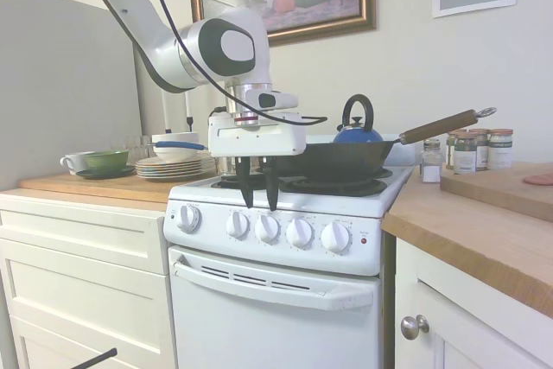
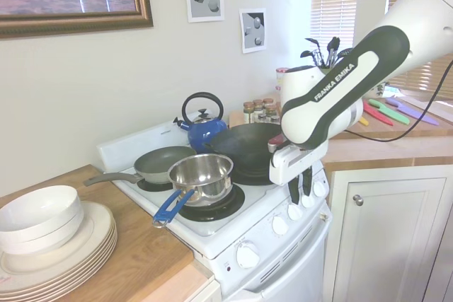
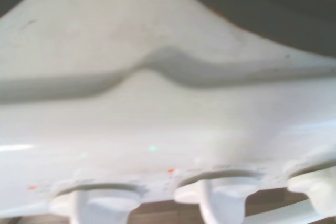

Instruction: Turn on the stove on the top left

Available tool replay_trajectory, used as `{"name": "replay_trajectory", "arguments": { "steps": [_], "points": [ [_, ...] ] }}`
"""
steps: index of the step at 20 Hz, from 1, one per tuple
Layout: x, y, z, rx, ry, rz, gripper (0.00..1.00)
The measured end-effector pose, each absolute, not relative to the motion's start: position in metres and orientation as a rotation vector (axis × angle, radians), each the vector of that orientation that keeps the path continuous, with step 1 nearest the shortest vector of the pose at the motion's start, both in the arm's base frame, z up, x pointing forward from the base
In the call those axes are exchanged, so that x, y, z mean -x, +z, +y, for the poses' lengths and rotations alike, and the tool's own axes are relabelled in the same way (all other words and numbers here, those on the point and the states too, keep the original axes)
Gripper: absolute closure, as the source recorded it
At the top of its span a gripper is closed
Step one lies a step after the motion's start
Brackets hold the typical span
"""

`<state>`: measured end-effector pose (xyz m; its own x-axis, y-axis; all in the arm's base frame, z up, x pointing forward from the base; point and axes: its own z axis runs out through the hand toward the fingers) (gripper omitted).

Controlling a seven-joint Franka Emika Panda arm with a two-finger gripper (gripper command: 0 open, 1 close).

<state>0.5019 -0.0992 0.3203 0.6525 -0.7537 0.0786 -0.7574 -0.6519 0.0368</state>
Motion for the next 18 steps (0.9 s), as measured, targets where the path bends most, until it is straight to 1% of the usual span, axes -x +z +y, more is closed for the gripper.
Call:
{"name": "replay_trajectory", "arguments": {
  "steps": [11, 18],
  "points": [
    [-0.525, 0.31, -0.103, -2.741, 0.116, -1.294, 1.0],
    [-0.53, 0.305, -0.104, -2.717, 0.121, -1.293, 1.0]
  ]
}}
